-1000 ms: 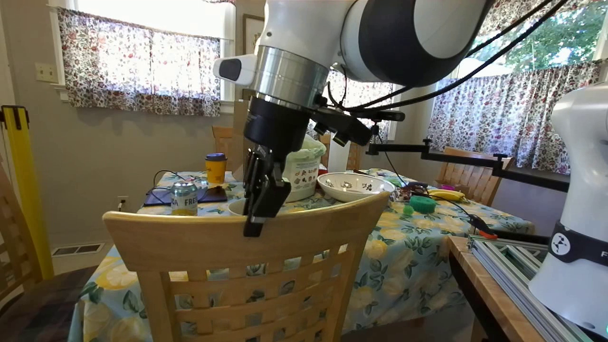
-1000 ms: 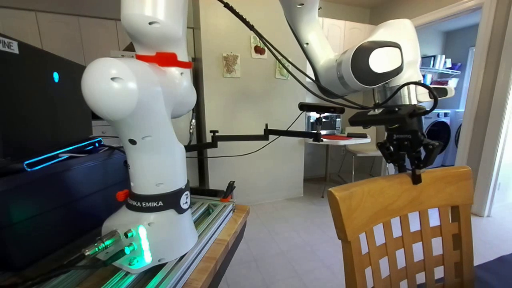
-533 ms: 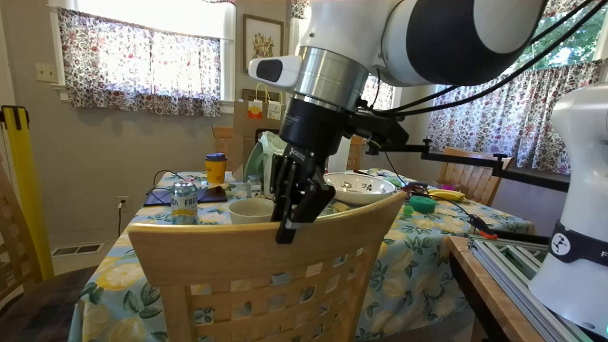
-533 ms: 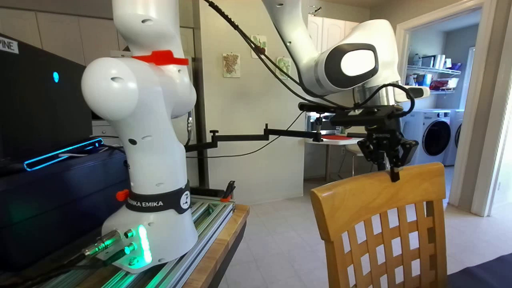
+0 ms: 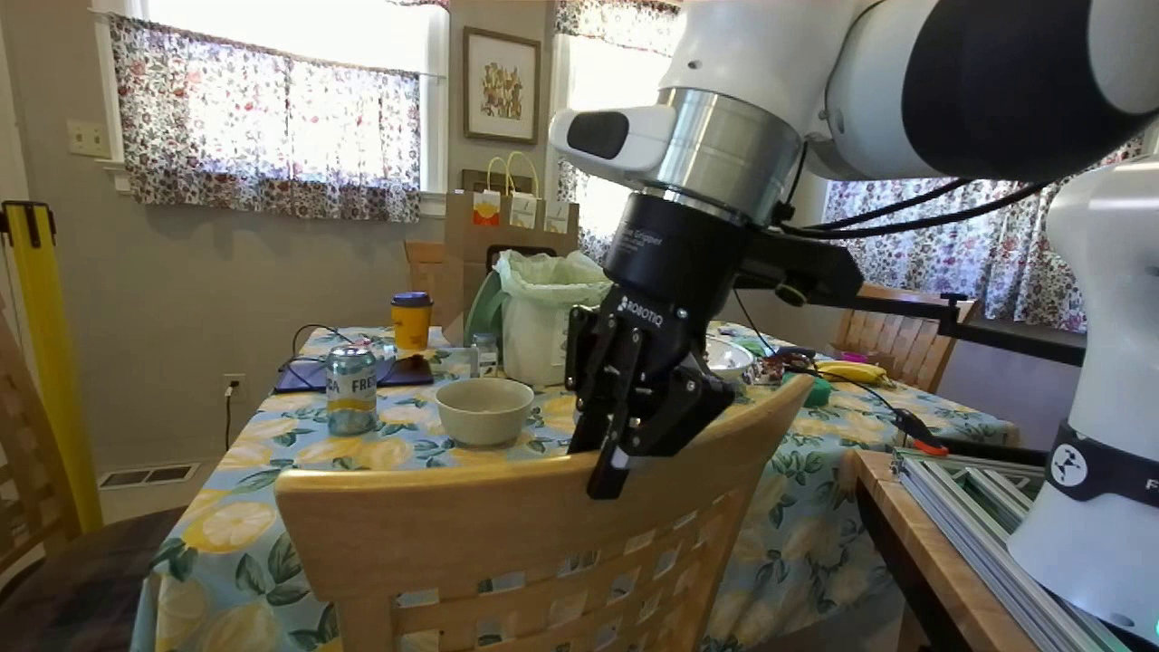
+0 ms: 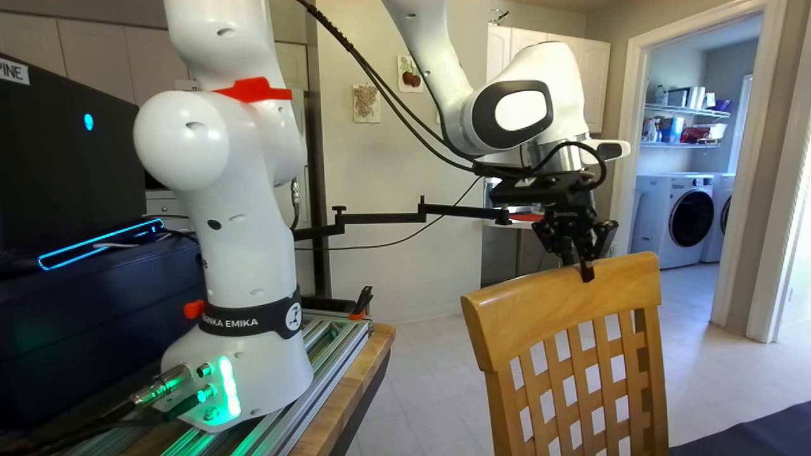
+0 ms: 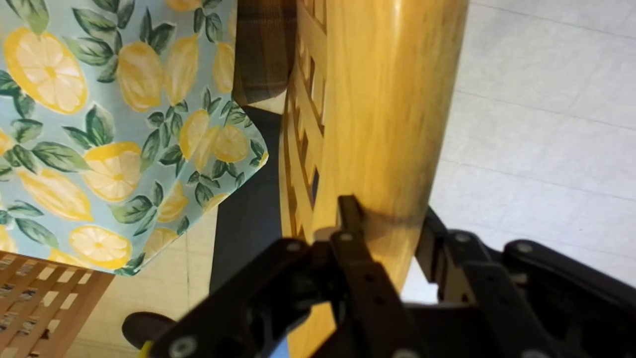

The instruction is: Pull the chair back

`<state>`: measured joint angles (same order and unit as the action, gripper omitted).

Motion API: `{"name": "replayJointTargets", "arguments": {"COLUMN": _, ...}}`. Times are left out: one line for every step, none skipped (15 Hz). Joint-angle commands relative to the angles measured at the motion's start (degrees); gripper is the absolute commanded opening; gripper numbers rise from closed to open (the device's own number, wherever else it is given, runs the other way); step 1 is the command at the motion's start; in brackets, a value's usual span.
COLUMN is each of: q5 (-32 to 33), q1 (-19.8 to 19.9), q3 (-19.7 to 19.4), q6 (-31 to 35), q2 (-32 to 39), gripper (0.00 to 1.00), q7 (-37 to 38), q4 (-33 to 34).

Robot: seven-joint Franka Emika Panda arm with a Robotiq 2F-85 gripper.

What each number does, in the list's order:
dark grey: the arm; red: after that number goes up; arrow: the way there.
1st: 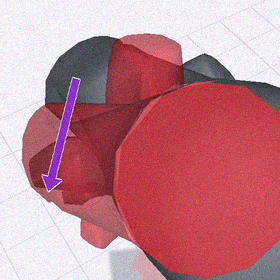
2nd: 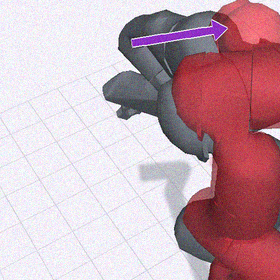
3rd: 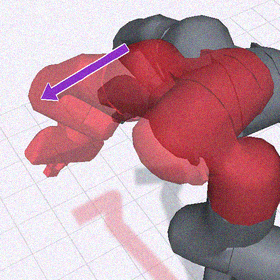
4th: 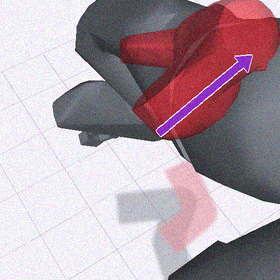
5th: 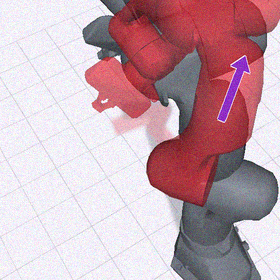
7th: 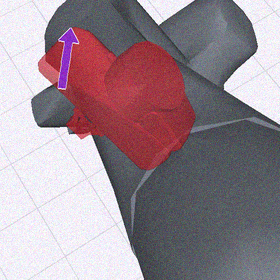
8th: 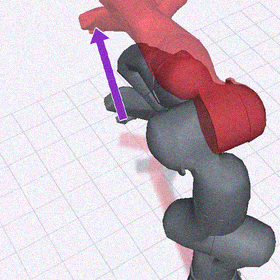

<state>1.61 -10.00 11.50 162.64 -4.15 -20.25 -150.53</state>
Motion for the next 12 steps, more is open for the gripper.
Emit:
{"name": "replayJointTargets", "arguments": {"q5": -4.9, "q1": -5.9, "q3": 1.3, "q6": 2.2, "q2": -0.1, "gripper": 0.07, "q7": -5.5, "q4": -4.3}}
{"name": "replayJointTargets", "arguments": {"q5": -5.8, "q1": -6.7, "q3": 1.0, "q6": 2.4, "q2": 0.0, "gripper": 0.07, "q7": -6.2, "q4": -4.1}}
{"name": "replayJointTargets", "arguments": {"q5": -5.8, "q1": -7.1, "q3": 0.7, "q6": 2.7, "q2": 0.2, "gripper": 0.07, "q7": -6.3, "q4": -4.1}}
{"name": "replayJointTargets", "arguments": {"q5": -5.9, "q1": -7.3, "q3": 0.4, "q6": 3.0, "q2": 0.5, "gripper": 0.07, "q7": -6.7, "q4": -3.8}}
{"name": "replayJointTargets", "arguments": {"q5": -5.8, "q1": -7.5, "q3": 0.1, "q6": 3.1, "q2": 0.8, "gripper": 0.07, "q7": -7.0, "q4": -3.5}}
{"name": "replayJointTargets", "arguments": {"q5": -5.9, "q1": -7.5, "q3": -0.2, "q6": 3.1, "q2": 1.2, "gripper": 0.07, "q7": -7.3, "q4": -2.8}}
{"name": "replayJointTargets", "arguments": {"q5": -6.0, "q1": -7.6, "q3": -0.5, "q6": 2.8, "q2": 1.3, "gripper": 0.07, "q7": -7.8, "q4": -2.1}}
{"name": "replayJointTargets", "arguments": {"q5": -6.3, "q1": -7.7, "q3": -0.7, "q6": 2.7, "q2": 1.3, "gripper": 0.07, "q7": -8.2, "q4": -1.6}}
{"name": "replayJointTargets", "arguments": {"q5": -6.6, "q1": -7.8, "q3": -0.9, "q6": 2.5, "q2": 1.1, "gripper": 0.07, "q7": -8.7, "q4": -1.1}}
{"name": "replayJointTargets", "arguments": {"q5": -8.3, "q1": -7.8, "q3": -0.9, "q6": 2.1, "q2": 0.9, "gripper": 0.07, "q7": -10.2, "q4": -0.8}}
{"name": "replayJointTargets", "arguments": {"q5": -10.1, "q1": -8.3, "q3": -1.2, "q6": 1.9, "q2": 0.6, "gripper": 0.07, "q7": -11.6, "q4": -0.7}}
{"name": "replayJointTargets", "arguments": {"q5": -15.1, "q1": -9.6, "q3": -1.7, "q6": 1.2, "q2": 0.2, "gripper": 0.07, "q7": -14.6, "q4": -0.5}}
